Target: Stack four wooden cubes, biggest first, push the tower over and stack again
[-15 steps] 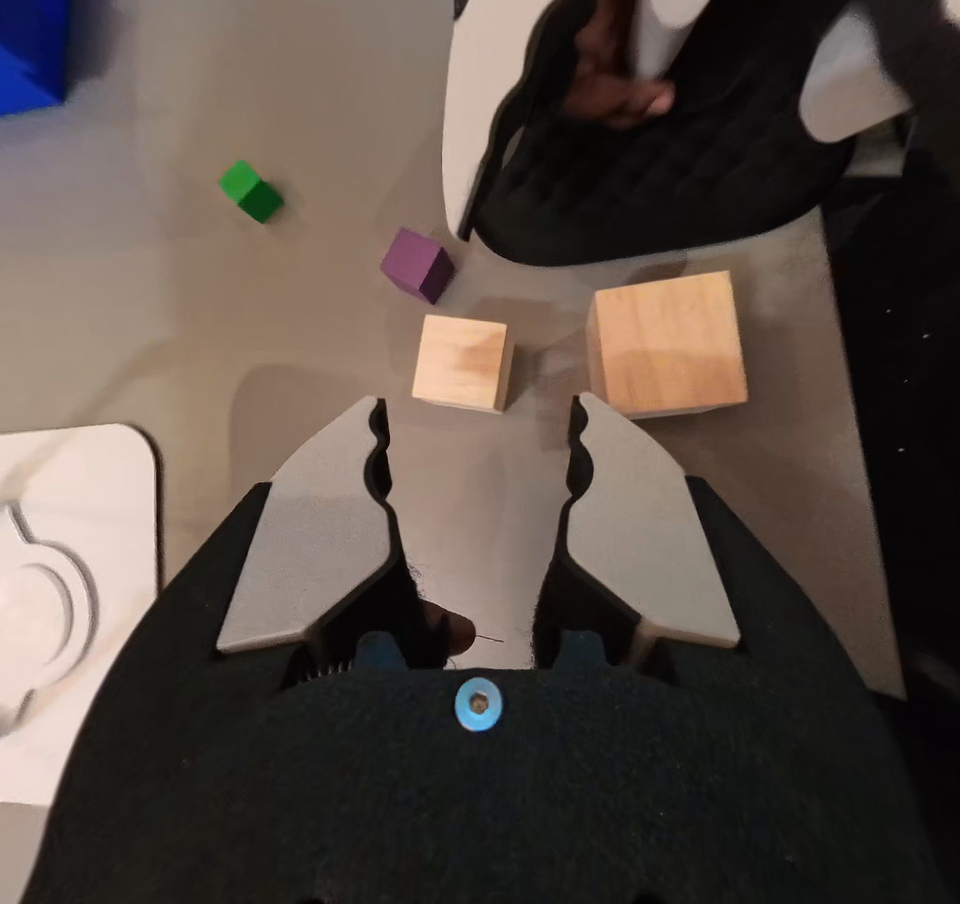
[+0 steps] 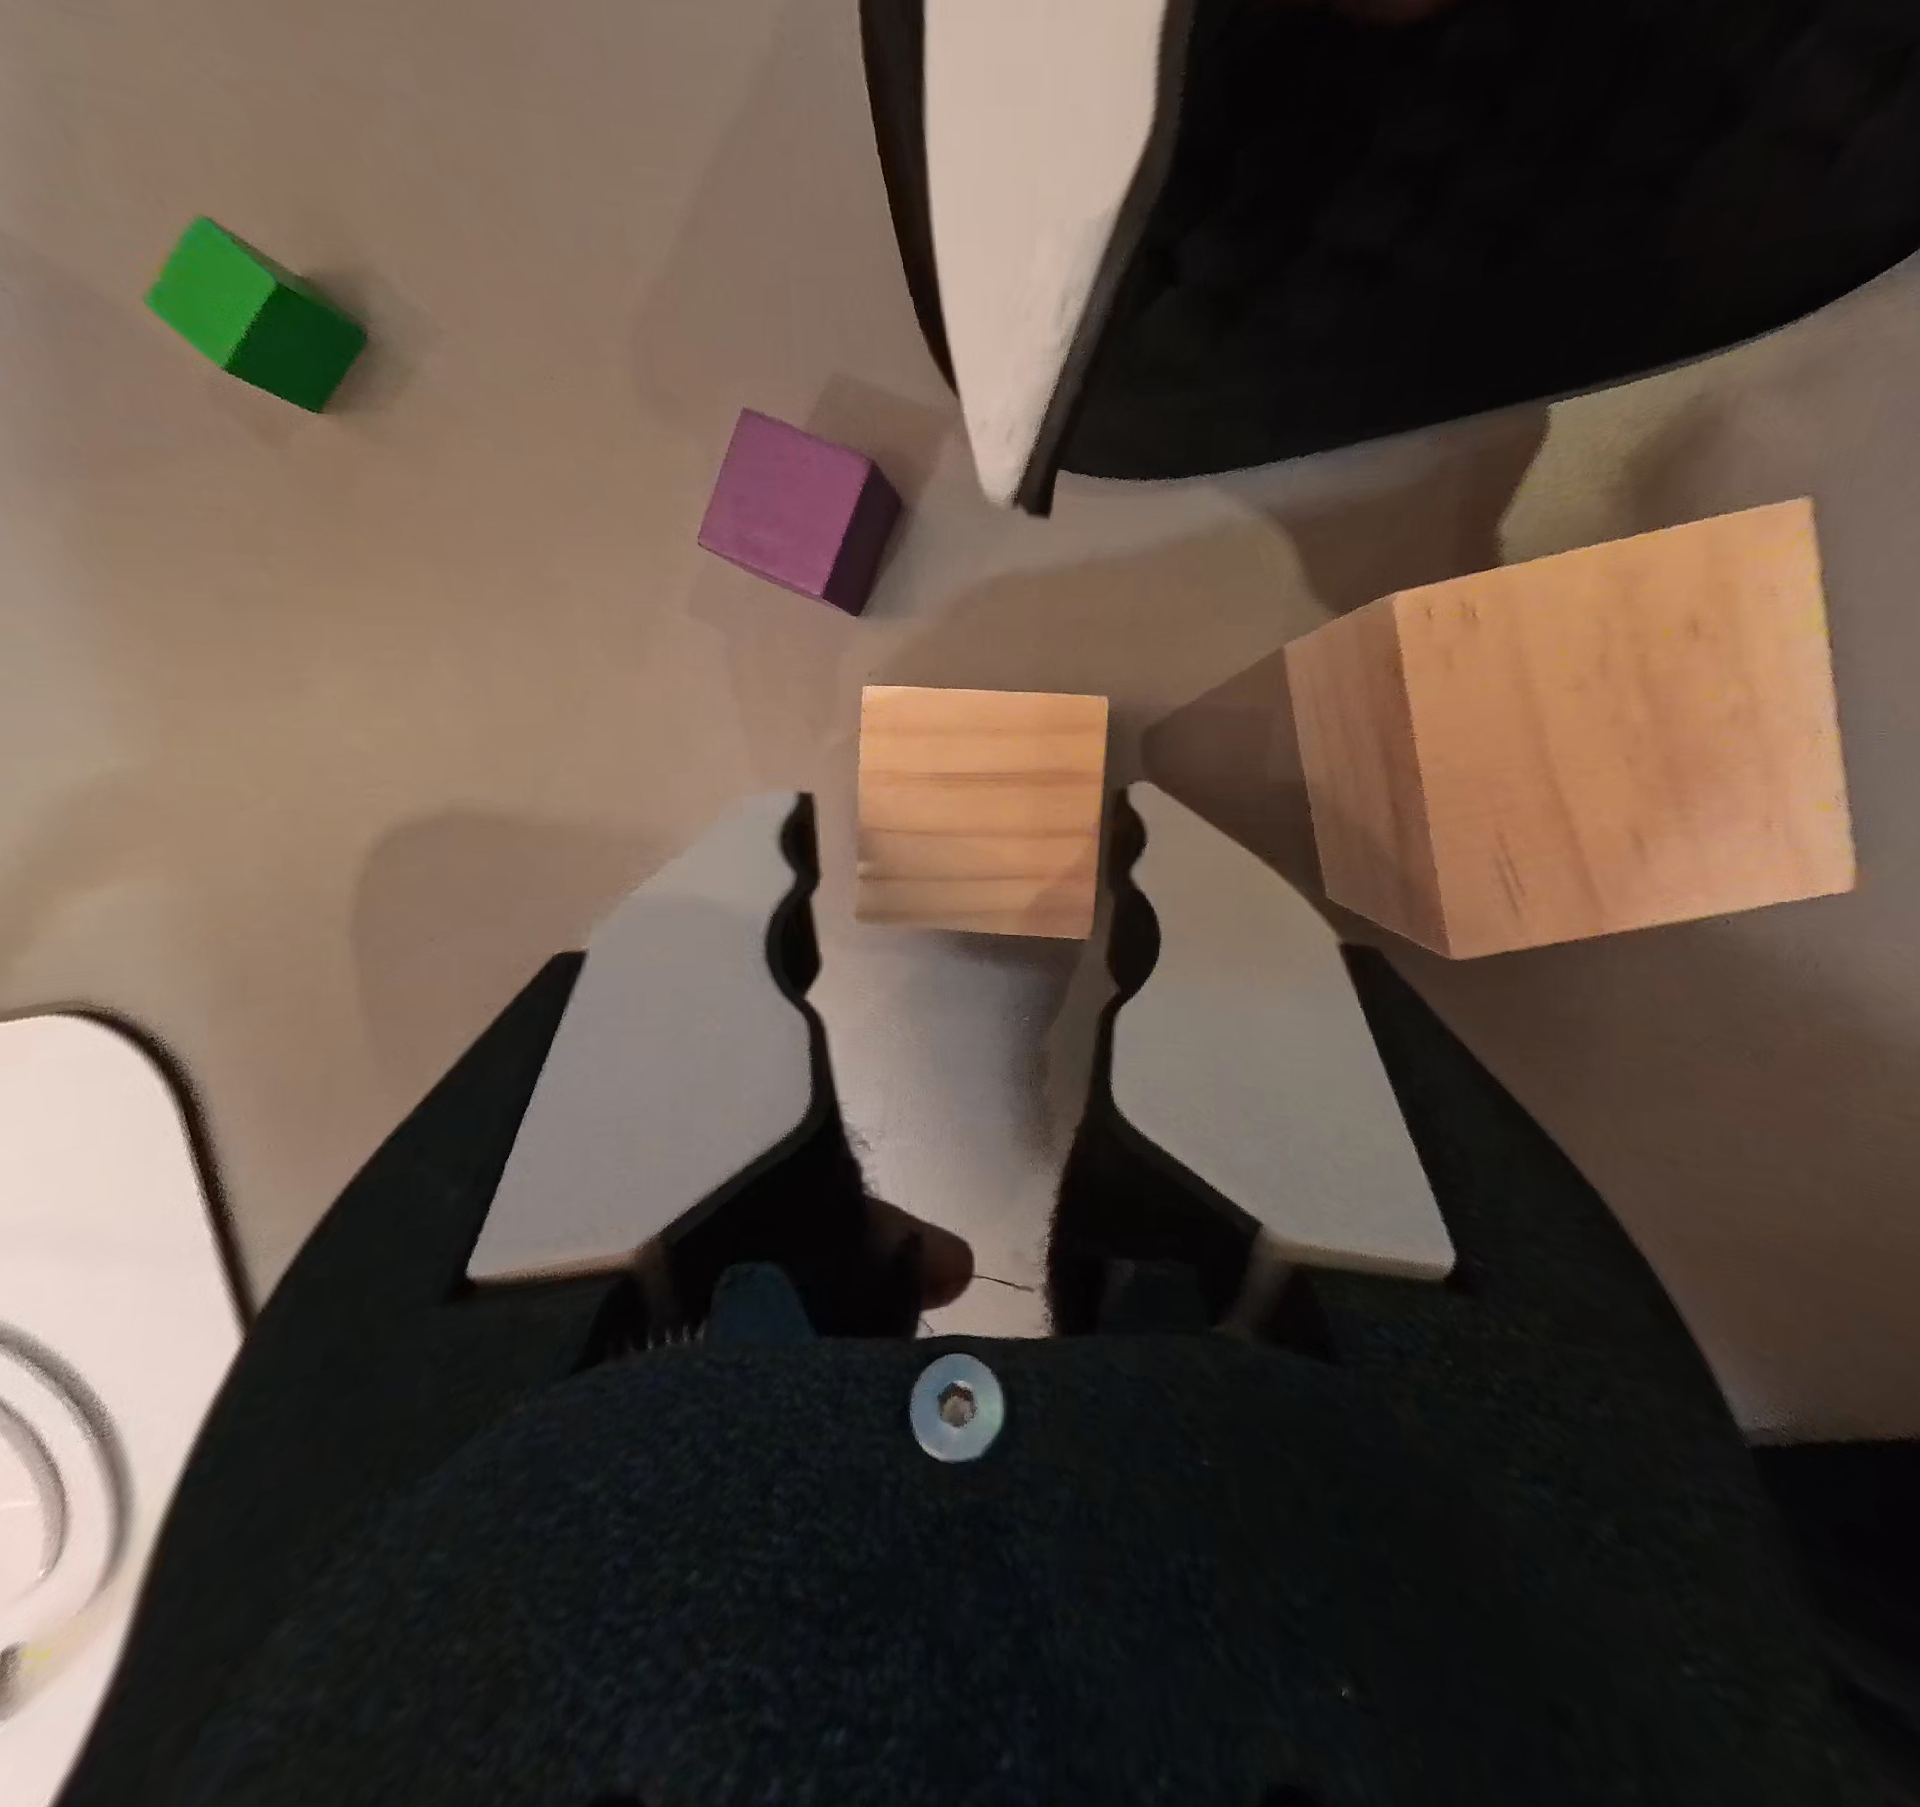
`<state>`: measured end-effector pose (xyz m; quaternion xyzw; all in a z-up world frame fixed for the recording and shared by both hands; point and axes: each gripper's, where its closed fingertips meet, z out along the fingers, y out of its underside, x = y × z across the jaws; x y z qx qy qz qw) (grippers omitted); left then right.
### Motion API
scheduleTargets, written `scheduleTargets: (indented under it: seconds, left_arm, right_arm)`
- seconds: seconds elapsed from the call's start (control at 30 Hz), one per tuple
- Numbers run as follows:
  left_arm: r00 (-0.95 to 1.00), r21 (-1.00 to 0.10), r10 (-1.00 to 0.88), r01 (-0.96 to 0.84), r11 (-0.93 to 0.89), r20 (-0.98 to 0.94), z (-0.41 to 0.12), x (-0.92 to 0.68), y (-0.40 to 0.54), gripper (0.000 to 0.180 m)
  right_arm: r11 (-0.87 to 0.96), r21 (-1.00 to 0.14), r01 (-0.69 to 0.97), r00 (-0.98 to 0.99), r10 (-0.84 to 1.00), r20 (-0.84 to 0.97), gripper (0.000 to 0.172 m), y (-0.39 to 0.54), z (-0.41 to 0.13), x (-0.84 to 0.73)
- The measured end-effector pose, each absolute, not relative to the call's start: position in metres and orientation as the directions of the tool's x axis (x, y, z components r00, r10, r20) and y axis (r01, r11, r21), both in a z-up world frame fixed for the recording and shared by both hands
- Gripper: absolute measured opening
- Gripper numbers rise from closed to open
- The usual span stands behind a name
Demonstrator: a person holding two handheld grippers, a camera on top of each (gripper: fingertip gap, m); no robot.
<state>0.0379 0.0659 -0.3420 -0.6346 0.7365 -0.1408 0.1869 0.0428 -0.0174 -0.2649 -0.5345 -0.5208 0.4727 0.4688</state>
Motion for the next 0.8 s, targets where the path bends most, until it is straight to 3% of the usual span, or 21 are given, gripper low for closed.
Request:
scheduleTargets:
  seconds: [0.03,0.17,0.4,0.8]
  left_arm:
    - [-0.132,-0.449,-0.988,-0.88,0.156,-0.085,-0.343,0.038,0.064,0.044]
    - [-0.024,-0.489,-0.991,-0.868,0.084,-0.128,-0.328,0.033,0.072,0.044]
    - [0.138,-0.621,-0.985,-0.783,-0.046,-0.101,-0.256,0.028,0.033,0.044]
    - [0.174,-0.492,-0.983,-0.862,-0.12,-0.065,-0.29,0.039,-0.014,0.044]
  right_arm:
    - [-0.019,-0.993,0.113,0.011,1.0,-0.017,0.133,-0.017,-0.265,0.043]
    - [-0.025,-0.994,0.105,0.014,1.0,-0.024,0.132,-0.017,-0.264,0.044]
    - [-0.02,-0.994,0.107,0.031,0.999,-0.016,0.134,-0.015,-0.264,0.044]
    - [-0.009,-0.994,0.111,0.033,0.999,-0.005,0.132,-0.016,-0.264,0.043]
